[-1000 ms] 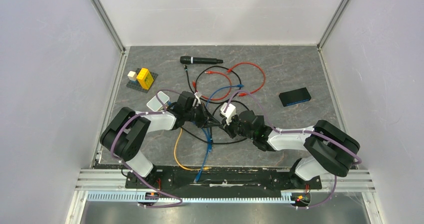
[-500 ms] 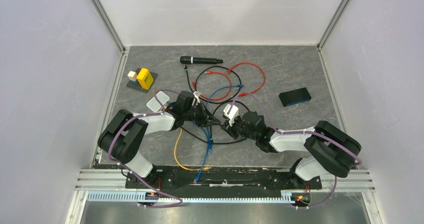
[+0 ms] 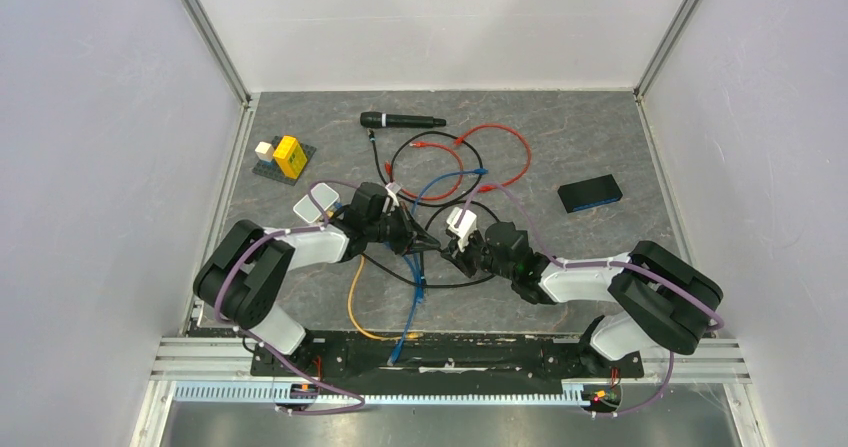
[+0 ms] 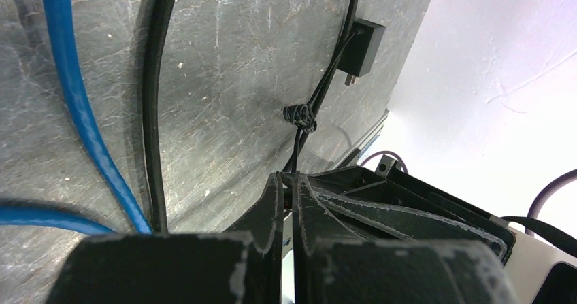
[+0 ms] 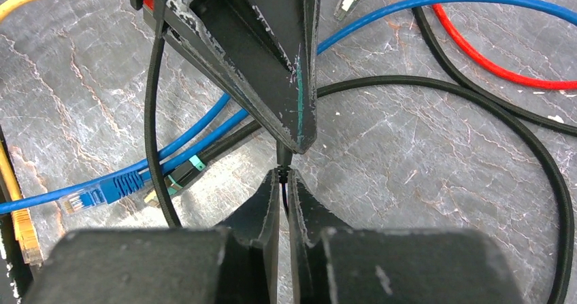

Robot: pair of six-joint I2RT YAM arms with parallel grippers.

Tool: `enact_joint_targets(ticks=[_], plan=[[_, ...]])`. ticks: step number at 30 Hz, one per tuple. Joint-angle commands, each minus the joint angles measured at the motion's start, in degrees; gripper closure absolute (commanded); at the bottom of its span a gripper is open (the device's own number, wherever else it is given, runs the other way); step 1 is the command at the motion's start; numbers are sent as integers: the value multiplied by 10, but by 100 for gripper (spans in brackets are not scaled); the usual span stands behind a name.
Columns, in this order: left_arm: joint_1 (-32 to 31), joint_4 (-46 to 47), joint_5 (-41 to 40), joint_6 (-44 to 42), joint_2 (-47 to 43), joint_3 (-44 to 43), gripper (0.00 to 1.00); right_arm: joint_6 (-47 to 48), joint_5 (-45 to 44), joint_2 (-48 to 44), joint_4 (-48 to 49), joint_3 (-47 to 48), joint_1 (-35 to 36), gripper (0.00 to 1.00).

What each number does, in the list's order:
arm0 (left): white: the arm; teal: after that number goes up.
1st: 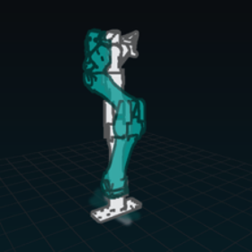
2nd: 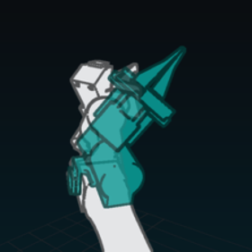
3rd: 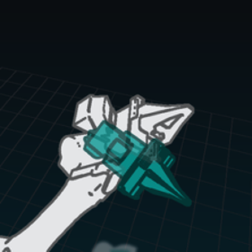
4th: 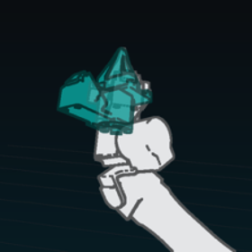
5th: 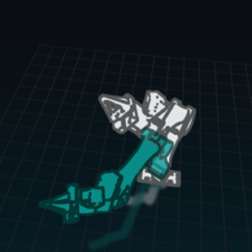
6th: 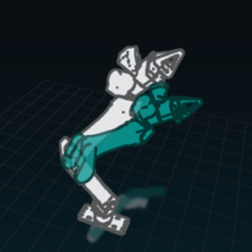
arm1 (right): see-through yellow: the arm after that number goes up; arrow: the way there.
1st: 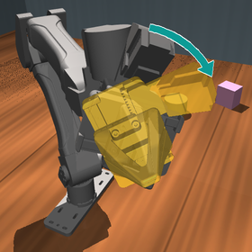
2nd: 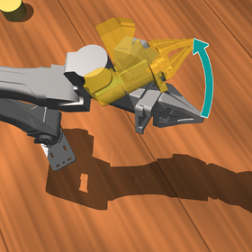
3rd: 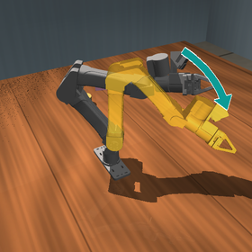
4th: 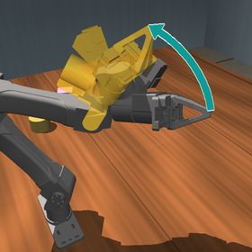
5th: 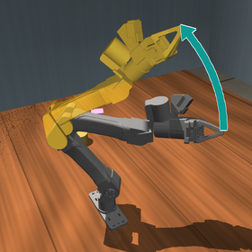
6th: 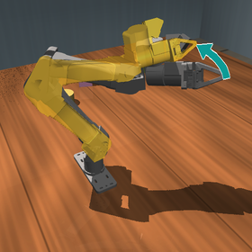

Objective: Insert the plug into the switch port
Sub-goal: Pick up the connector from the center of the board.

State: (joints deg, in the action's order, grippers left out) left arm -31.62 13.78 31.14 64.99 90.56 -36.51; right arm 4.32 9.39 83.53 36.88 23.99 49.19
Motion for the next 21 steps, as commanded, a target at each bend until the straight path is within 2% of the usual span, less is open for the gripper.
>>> enact_joint_targets(ticks=[1, 3, 4, 5, 6, 8, 9, 11, 12, 16, 19, 21], plan=[[-2, 14, -3, 18, -26, 8, 97, 0, 12, -5, 46, 19, -1, 91], [-2, 13, -5, 20, -25, 9, 96, 0, 13, -5, 46, 20, -1, 90], [-2, 14, -5, 22, -25, 9, 95, 1, 17, -4, 48, 20, -1, 93], [-2, 14, -5, 22, -24, 8, 94, 2, 21, -3, 51, 20, -1, 100], [-2, 14, -5, 23, -24, 9, 92, 2, 26, -3, 57, 18, -1, 100], [-2, 5, -8, 18, -30, 6, 78, -1, 22, -8, 71, 10, -1, 100], [0, -18, -15, 6, -37, 1, 67, -3, 12, -12, 72, 8, -1, 100], [8, -94, -44, -32, -55, -21, 54, -3, -16, -21, 64, 5, -3, 100], [14, -143, -66, -54, -66, -36, 51, -3, -22, -27, 60, 2, -6, 100], [43, -376, -229, -138, -110, -124, 46, -7, -25, -54, 68, -20, -22, 100], [70, -446, -333, -172, -135, -155, 45, -5, -23, -75, 78, -38, -25, 100], [104, -457, -364, -184, -139, -162, 48, 0, -21, -84, 77, -44, -25, 100]])
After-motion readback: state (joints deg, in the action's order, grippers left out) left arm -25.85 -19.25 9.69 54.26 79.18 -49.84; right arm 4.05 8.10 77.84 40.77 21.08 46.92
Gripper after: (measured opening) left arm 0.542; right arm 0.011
